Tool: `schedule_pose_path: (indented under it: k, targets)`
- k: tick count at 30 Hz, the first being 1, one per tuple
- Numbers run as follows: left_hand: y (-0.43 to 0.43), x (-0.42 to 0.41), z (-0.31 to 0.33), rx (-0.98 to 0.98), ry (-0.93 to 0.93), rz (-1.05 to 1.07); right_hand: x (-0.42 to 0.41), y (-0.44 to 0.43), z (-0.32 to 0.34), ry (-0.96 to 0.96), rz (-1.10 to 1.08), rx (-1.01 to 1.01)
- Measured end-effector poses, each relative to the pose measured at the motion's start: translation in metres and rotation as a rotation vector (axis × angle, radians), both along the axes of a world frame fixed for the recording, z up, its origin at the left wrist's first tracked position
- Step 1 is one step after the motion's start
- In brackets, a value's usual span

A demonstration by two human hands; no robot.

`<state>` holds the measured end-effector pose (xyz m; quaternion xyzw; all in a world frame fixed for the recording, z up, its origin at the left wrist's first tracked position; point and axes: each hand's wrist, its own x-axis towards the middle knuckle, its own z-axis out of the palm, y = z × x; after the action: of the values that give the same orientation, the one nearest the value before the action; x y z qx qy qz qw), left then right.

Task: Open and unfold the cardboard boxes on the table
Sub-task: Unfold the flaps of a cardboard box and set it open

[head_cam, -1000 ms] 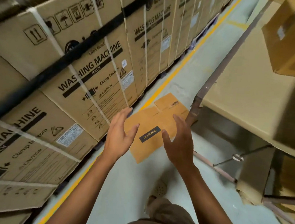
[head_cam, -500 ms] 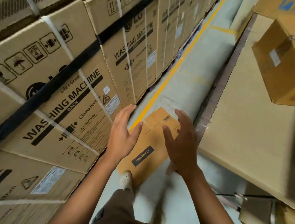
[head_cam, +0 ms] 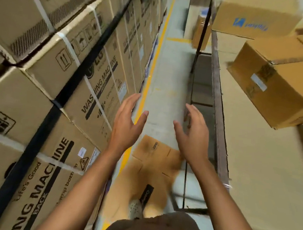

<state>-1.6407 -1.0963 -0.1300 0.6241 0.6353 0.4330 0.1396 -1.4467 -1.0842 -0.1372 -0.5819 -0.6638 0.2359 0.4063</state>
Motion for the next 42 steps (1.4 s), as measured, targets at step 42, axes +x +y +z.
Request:
schedule_pose_path:
  k: [42]
  targets:
    - [0.502, 0.371, 0.032, -0.193, 0.746, -0.670, 0.296, 0.223, 0.028, 0.402, -1.136, -0.348]
